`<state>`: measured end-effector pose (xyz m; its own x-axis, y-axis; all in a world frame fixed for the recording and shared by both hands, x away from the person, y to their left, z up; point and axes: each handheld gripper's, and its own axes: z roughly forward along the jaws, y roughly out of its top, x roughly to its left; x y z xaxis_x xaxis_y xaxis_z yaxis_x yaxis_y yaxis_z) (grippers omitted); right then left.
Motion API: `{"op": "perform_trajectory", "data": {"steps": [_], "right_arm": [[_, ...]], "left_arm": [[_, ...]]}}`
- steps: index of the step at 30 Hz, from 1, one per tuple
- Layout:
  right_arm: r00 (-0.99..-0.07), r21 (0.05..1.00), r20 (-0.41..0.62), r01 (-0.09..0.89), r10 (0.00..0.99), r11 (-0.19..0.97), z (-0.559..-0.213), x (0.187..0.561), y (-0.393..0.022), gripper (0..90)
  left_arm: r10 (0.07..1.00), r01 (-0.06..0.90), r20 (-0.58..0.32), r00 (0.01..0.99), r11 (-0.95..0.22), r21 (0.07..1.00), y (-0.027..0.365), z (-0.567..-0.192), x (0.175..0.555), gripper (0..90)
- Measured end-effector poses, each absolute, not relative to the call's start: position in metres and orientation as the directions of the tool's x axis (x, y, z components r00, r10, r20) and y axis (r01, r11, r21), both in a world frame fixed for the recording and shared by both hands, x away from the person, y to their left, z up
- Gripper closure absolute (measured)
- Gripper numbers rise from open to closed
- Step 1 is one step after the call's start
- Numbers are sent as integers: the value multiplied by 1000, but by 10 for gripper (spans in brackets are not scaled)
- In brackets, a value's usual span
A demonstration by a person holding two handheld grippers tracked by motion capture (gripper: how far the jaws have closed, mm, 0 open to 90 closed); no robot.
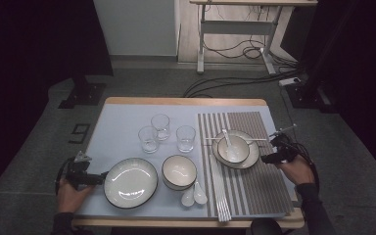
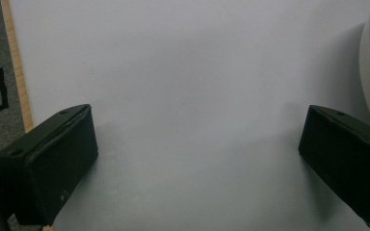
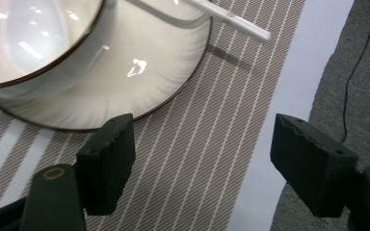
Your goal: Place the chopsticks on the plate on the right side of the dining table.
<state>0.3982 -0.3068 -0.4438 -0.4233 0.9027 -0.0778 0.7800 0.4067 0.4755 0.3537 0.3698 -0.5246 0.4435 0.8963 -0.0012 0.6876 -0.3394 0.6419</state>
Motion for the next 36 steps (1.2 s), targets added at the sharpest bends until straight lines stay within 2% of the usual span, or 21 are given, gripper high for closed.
{"op": "perform_trajectory", "data": {"steps": [16, 22, 29, 36], "right_arm": [[-455, 541, -35, 740, 890, 400, -450, 352, -294, 143], [-491, 564, -25, 712, 871, 418, -455, 341, -281, 135], [-502, 609, 22, 692, 865, 387, -466, 333, -269, 108], [-528, 652, 7, 646, 849, 397, -481, 325, -256, 109]], "left_arm": [[896, 688, -1, 444, -340, 641, 370, -524, 354, 0], [896, 688, -1, 444, -340, 641, 370, -524, 353, 0], [897, 688, -1, 443, -339, 642, 370, -524, 353, 0], [897, 687, -1, 443, -339, 643, 369, -524, 353, 0]]}}
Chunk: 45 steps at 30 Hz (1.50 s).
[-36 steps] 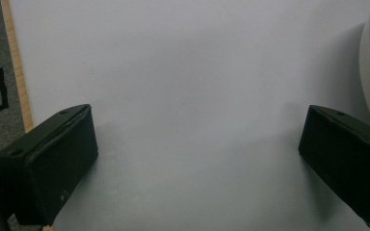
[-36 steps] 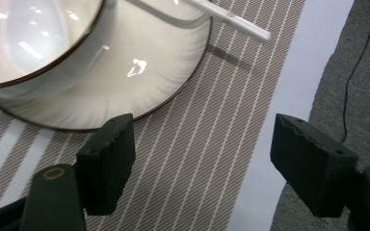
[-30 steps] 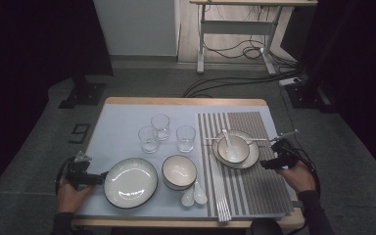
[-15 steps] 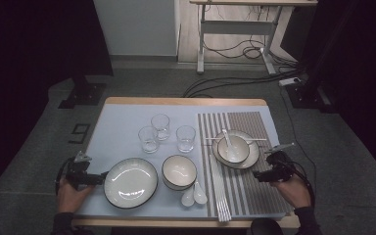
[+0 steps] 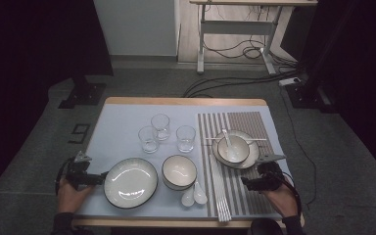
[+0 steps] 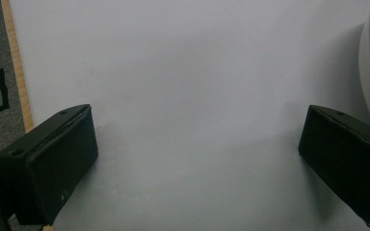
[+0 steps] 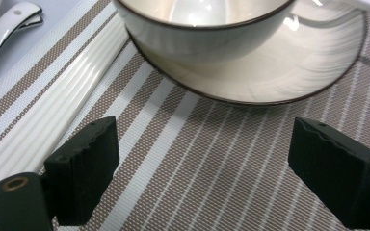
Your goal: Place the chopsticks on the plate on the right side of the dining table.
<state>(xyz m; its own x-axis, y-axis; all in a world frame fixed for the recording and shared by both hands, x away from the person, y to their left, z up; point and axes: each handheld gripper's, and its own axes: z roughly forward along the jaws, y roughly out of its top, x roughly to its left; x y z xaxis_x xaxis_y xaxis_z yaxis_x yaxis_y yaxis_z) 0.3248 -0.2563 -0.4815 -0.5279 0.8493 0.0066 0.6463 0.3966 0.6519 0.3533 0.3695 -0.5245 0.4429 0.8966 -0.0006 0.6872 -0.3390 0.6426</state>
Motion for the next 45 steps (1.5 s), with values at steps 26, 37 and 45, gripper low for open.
{"op": "perform_trajectory", "data": {"steps": [26, 37, 45], "right_arm": [[-569, 685, 33, 611, 822, 396, -517, 311, -222, 0], [-606, 684, 25, 590, 795, 428, -522, 308, -212, 0], [-614, 679, 17, 586, 789, 441, -524, 307, -205, 0]], "left_arm": [[897, 688, -2, 443, -339, 642, 370, -524, 353, 0], [897, 689, -3, 443, -338, 641, 370, -524, 354, 0], [896, 689, -3, 443, -338, 641, 370, -524, 354, 0]]}}
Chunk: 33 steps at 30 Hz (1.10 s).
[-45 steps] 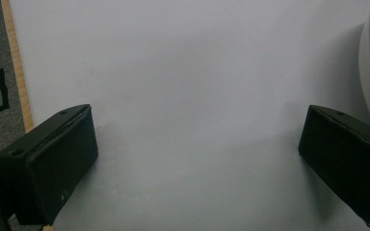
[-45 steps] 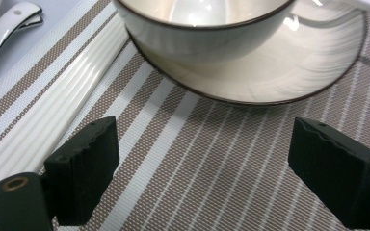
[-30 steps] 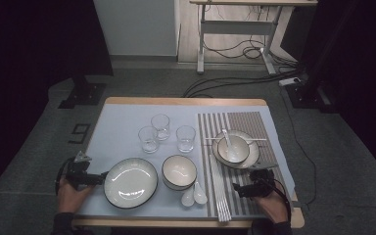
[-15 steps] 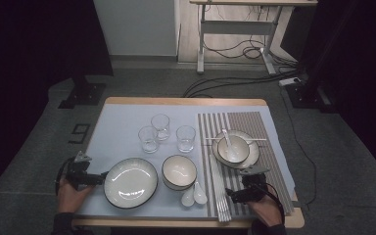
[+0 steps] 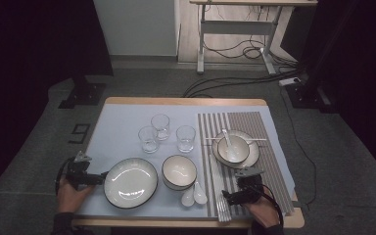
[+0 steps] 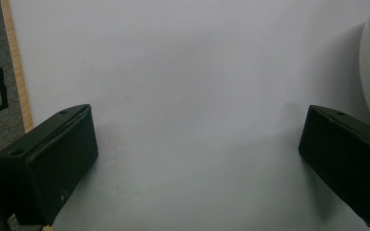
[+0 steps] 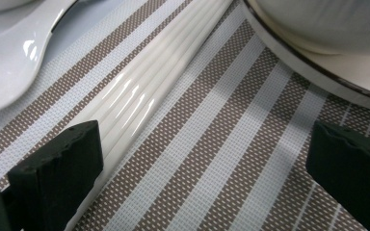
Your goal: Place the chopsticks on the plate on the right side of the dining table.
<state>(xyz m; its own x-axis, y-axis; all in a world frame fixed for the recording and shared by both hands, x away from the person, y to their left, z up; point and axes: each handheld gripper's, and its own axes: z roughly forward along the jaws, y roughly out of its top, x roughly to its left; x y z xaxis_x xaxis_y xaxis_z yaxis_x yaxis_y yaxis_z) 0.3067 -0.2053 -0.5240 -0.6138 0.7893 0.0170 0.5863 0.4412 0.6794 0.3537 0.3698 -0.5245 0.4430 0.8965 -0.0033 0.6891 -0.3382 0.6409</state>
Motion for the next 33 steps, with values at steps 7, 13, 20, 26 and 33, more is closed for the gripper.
{"op": "perform_trajectory", "data": {"steps": [7, 13, 20, 26, 33], "right_arm": [[-620, 672, 13, 586, 785, 452, -526, 307, -203, 0], [-614, 656, -7, 592, 789, 467, -528, 308, -205, 0], [-590, 657, -15, 603, 807, 453, -526, 308, -214, 22], [-568, 645, -11, 625, 823, 440, -526, 309, -223, 33], [-561, 637, 8, 641, 827, 429, -525, 309, -229, 65]], "left_arm": [[896, 689, -4, 443, -338, 641, 370, -524, 354, 0], [896, 689, -4, 443, -338, 641, 370, -524, 354, 0], [896, 689, -4, 443, -338, 641, 370, -524, 354, 0], [896, 690, -4, 443, -338, 641, 370, -524, 354, 0], [896, 690, -4, 443, -338, 641, 370, -524, 354, 0]]}}
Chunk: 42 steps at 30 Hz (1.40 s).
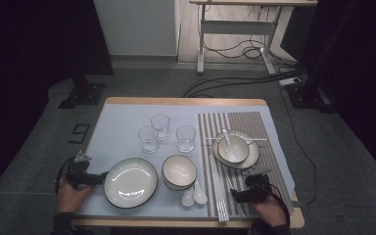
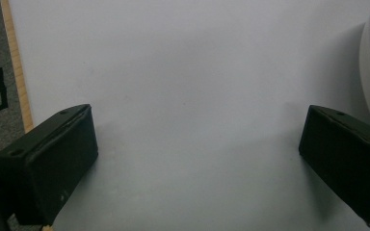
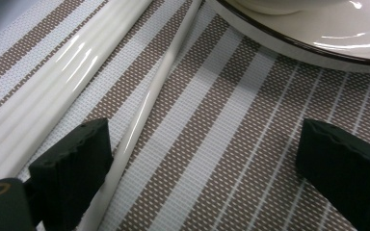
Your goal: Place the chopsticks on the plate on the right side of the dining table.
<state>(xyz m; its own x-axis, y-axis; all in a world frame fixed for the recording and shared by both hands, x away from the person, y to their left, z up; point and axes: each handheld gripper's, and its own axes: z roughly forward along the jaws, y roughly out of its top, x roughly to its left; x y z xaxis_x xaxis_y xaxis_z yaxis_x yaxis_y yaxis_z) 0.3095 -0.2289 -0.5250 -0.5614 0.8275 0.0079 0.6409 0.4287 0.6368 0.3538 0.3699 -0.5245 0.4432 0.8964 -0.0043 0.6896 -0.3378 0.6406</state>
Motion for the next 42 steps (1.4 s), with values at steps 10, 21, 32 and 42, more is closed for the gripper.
{"op": "perform_trajectory", "data": {"steps": [10, 21, 32, 42], "right_arm": [[-538, 633, 12, 657, 843, 410, -523, 310, -243, 131], [-507, 630, 11, 673, 862, 387, -522, 310, -259, 150], [-481, 602, 2, 701, 877, 383, -519, 311, -272, 176], [-463, 580, -3, 721, 886, 379, -516, 311, -288, 196]], "left_arm": [[897, 690, -4, 443, -338, 641, 370, -524, 354, 0], [896, 690, -4, 443, -338, 640, 370, -524, 354, 0], [897, 690, -4, 443, -338, 640, 370, -524, 354, 0], [897, 690, -4, 443, -338, 641, 370, -524, 354, 0]]}}
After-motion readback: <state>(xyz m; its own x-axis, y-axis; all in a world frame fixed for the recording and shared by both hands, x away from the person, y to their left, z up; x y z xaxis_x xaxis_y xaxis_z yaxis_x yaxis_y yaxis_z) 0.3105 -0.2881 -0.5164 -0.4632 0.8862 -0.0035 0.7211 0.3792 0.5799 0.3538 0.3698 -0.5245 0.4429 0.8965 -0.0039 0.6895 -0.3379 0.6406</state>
